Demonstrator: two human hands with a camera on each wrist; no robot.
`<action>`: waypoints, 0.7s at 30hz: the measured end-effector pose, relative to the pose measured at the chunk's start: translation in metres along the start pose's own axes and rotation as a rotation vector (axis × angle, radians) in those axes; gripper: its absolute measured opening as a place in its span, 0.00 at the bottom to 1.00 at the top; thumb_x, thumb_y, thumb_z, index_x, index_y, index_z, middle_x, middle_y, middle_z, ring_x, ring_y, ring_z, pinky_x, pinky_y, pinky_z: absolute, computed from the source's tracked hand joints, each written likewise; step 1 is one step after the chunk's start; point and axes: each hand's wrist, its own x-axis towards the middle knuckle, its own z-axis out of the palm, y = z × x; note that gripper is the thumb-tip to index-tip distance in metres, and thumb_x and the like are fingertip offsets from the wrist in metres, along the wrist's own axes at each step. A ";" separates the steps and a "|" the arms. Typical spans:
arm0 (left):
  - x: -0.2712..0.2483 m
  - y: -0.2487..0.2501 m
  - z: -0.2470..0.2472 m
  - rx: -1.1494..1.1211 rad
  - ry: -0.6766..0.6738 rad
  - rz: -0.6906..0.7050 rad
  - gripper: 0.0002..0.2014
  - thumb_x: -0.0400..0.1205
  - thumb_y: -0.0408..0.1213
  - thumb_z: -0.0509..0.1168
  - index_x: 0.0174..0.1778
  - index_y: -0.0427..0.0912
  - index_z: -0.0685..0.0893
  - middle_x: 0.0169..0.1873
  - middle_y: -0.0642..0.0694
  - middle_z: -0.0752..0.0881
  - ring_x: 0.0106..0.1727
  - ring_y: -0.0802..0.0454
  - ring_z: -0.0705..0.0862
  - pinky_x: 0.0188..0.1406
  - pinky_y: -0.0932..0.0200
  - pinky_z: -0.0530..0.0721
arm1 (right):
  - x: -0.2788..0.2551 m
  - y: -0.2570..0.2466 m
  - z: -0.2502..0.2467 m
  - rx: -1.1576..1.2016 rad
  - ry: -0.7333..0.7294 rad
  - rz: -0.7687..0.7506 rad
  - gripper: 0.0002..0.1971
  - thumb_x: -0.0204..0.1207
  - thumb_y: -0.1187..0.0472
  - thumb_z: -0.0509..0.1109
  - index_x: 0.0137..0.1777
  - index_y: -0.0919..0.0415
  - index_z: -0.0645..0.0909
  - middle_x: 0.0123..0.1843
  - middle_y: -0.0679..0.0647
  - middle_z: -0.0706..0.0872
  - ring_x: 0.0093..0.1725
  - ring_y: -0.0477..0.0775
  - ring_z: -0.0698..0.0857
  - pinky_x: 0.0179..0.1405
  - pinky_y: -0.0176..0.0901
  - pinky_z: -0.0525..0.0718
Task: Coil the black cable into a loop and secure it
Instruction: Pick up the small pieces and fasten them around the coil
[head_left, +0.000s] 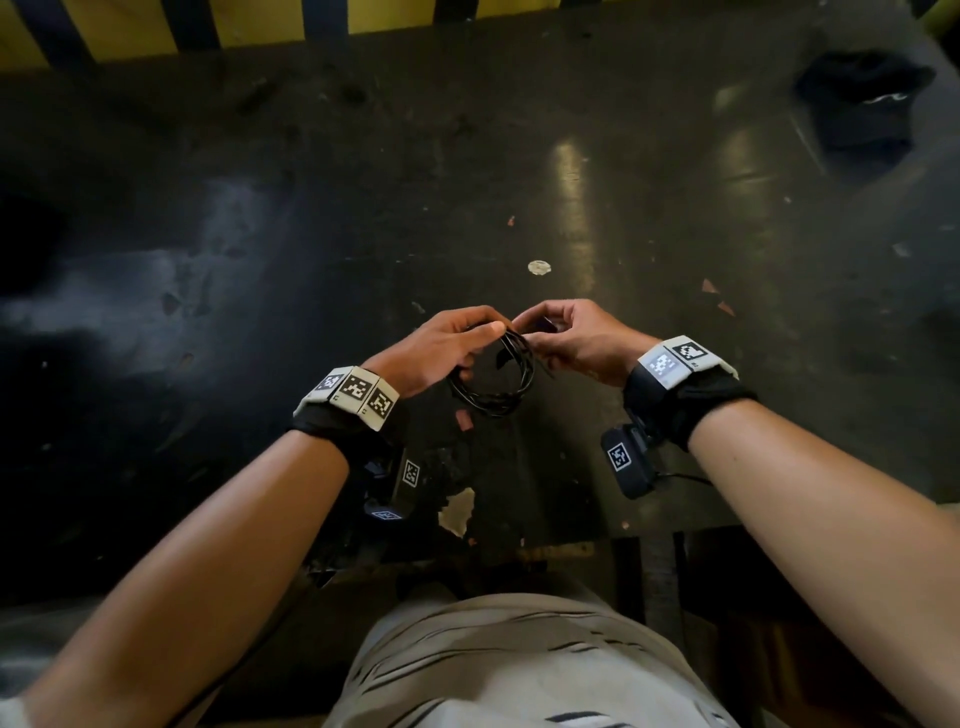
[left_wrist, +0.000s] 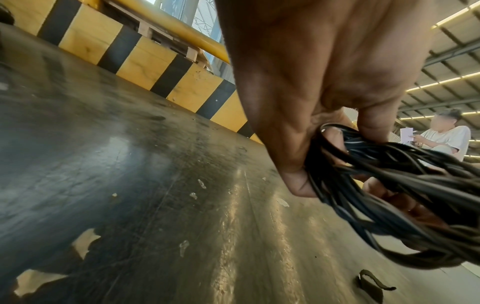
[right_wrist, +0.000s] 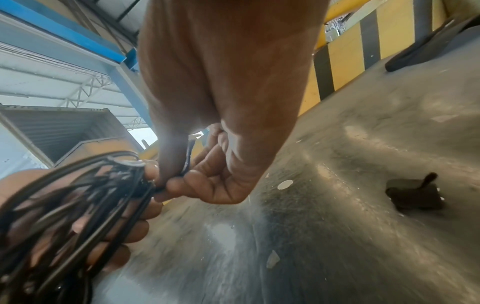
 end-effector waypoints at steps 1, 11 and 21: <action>-0.001 0.000 -0.001 0.006 0.014 0.001 0.12 0.87 0.50 0.62 0.58 0.52 0.88 0.54 0.36 0.81 0.50 0.40 0.77 0.38 0.56 0.77 | 0.000 0.002 0.001 0.034 0.001 0.010 0.12 0.80 0.65 0.75 0.62 0.65 0.85 0.43 0.54 0.88 0.31 0.40 0.83 0.30 0.35 0.78; -0.004 -0.003 0.000 0.048 0.096 0.007 0.12 0.89 0.46 0.60 0.59 0.49 0.87 0.52 0.28 0.85 0.46 0.38 0.80 0.43 0.49 0.78 | -0.010 -0.003 0.011 0.292 -0.008 0.140 0.21 0.87 0.44 0.58 0.55 0.61 0.84 0.34 0.48 0.88 0.34 0.46 0.80 0.36 0.42 0.72; -0.004 -0.001 0.012 0.167 0.198 0.008 0.11 0.90 0.46 0.60 0.59 0.52 0.87 0.42 0.50 0.86 0.38 0.45 0.79 0.39 0.48 0.77 | -0.020 0.007 0.003 0.160 -0.015 0.069 0.09 0.84 0.60 0.71 0.60 0.59 0.86 0.45 0.50 0.92 0.41 0.45 0.85 0.41 0.39 0.79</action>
